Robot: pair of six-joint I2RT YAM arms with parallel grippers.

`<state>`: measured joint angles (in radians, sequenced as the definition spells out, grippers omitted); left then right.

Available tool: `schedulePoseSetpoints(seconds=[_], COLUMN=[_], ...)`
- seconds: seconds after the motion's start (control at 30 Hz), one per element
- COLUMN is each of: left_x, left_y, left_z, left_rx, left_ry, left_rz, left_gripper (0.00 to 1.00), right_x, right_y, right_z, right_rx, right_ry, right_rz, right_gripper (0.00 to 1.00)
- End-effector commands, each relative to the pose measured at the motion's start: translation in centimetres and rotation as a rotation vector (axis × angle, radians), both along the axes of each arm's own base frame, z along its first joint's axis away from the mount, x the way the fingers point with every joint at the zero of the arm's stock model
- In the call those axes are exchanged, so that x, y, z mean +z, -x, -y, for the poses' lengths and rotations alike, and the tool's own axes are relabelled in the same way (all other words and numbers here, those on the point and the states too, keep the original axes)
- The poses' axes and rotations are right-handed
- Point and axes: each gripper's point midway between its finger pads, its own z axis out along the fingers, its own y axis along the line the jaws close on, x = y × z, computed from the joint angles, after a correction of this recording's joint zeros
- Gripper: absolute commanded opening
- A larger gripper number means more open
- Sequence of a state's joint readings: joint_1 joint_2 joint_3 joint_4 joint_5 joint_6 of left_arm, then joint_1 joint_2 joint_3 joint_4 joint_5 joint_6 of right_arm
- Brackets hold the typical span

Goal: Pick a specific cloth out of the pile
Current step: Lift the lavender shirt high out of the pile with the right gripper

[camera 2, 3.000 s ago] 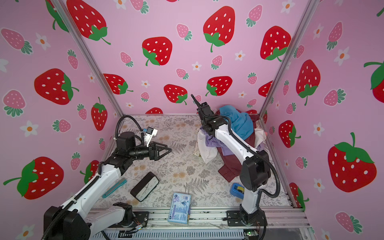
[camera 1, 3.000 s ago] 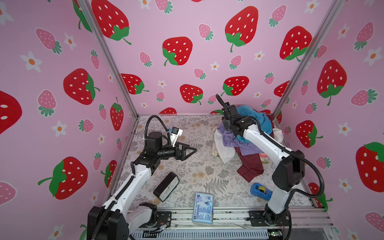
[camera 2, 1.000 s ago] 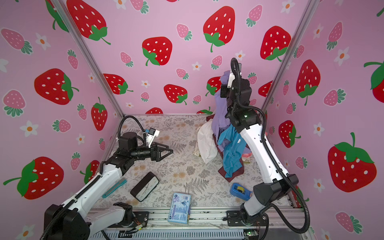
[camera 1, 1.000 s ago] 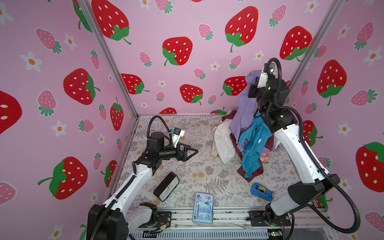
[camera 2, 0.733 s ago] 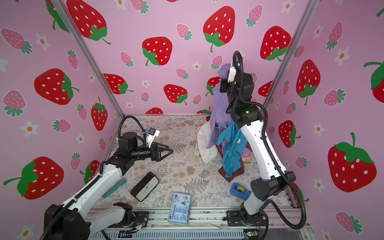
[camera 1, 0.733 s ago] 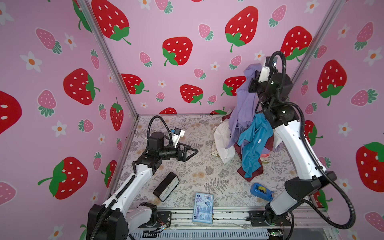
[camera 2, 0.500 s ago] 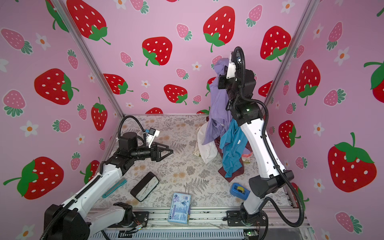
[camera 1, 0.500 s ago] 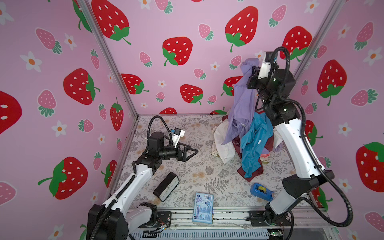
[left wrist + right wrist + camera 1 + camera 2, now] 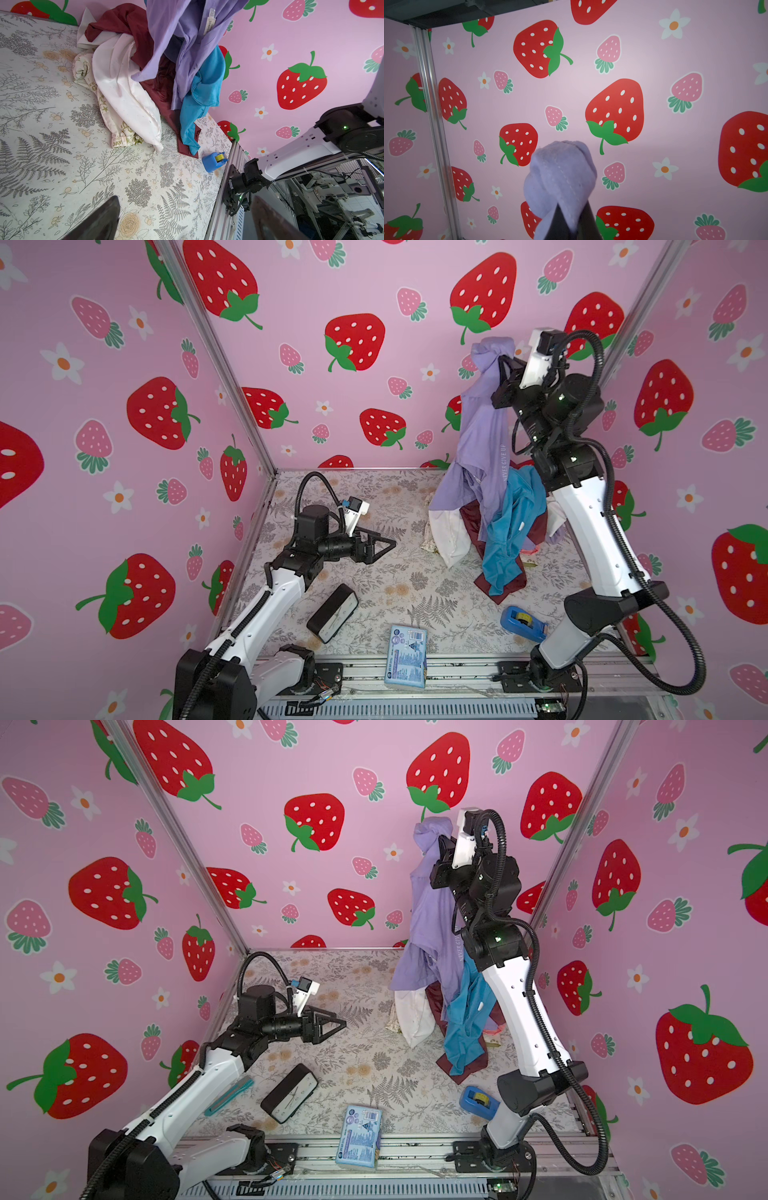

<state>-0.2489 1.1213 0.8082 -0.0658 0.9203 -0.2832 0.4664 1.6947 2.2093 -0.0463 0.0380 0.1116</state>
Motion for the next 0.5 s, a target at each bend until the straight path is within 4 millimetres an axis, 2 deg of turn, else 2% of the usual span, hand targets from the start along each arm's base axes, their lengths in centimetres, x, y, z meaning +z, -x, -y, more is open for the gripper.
schedulePoseSetpoints(seconds=[0.0,0.23,0.47], left_x=[0.3,0.3,0.3], left_y=[0.5,0.4,0.6], left_z=[0.0,0.0,-0.1], left_rx=[-0.008,-0.004,0.000], left_ry=[-0.003,-0.003,-0.010], left_rz=[0.034,0.033,0.036], left_gripper=[0.99,0.99,0.99], right_x=[5.1,7.6,9.0], right_y=[2.9,4.6,6.2], right_z=[0.5,0.1,-1.6], right_rx=[0.059,0.143,0.296], right_ry=[-0.078,-0.123,-0.149], right_rz=[0.171,0.251,0.321], right_gripper=[0.00,0.00,0.00])
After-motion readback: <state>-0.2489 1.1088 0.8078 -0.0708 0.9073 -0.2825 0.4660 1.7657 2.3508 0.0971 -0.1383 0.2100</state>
